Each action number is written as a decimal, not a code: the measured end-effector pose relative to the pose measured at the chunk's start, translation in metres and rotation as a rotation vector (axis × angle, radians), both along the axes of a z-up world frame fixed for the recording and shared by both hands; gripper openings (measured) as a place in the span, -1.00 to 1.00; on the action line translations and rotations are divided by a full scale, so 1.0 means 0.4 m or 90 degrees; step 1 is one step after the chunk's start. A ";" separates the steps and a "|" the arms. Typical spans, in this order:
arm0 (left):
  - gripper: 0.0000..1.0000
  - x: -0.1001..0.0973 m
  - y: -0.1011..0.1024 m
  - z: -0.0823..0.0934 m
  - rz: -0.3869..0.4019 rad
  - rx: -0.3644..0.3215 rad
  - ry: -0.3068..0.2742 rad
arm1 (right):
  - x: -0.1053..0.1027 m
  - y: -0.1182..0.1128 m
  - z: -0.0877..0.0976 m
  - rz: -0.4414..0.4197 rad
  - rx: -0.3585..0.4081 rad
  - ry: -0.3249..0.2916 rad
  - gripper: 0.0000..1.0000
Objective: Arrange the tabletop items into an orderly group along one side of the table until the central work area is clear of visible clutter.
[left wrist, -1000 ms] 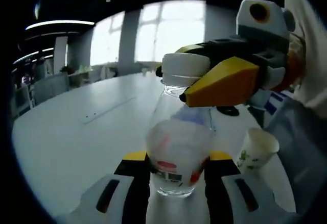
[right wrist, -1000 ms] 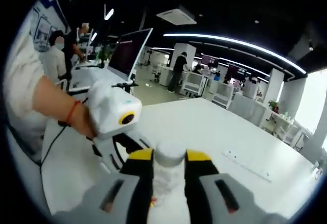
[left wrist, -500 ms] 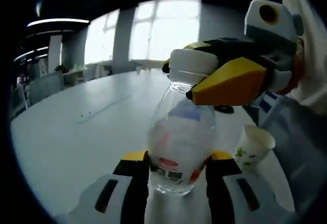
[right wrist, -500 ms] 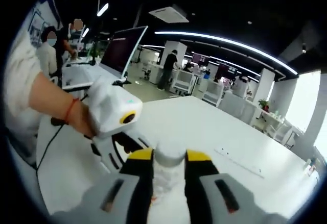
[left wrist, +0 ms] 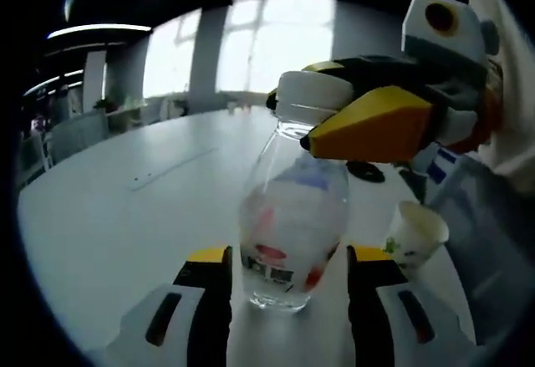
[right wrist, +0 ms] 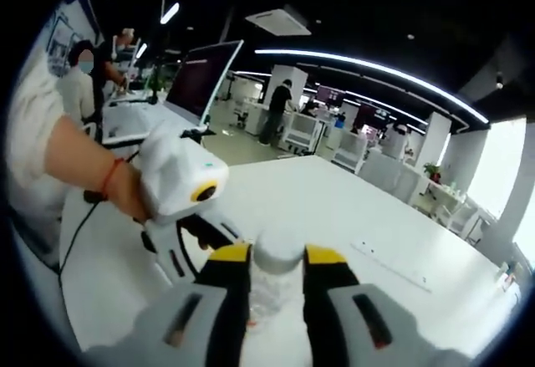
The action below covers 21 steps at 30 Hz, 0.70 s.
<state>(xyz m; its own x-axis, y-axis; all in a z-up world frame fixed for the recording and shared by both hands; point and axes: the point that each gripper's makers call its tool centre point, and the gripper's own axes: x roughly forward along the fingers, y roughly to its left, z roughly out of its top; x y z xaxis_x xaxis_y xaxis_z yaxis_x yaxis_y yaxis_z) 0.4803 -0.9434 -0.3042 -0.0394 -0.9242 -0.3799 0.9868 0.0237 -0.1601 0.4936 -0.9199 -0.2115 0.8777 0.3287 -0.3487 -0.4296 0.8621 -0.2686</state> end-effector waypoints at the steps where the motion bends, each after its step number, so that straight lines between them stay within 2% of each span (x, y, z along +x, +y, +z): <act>1: 0.11 0.000 0.000 -0.001 0.003 0.003 0.005 | 0.000 0.000 0.000 0.001 -0.002 -0.001 -0.60; 12: 0.38 0.002 0.007 -0.009 0.028 0.017 0.017 | -0.004 0.002 0.000 0.002 -0.009 -0.002 -0.60; 21: 0.50 -0.003 0.012 -0.007 0.036 0.019 0.019 | -0.006 0.004 0.001 0.007 -0.014 -0.002 -0.58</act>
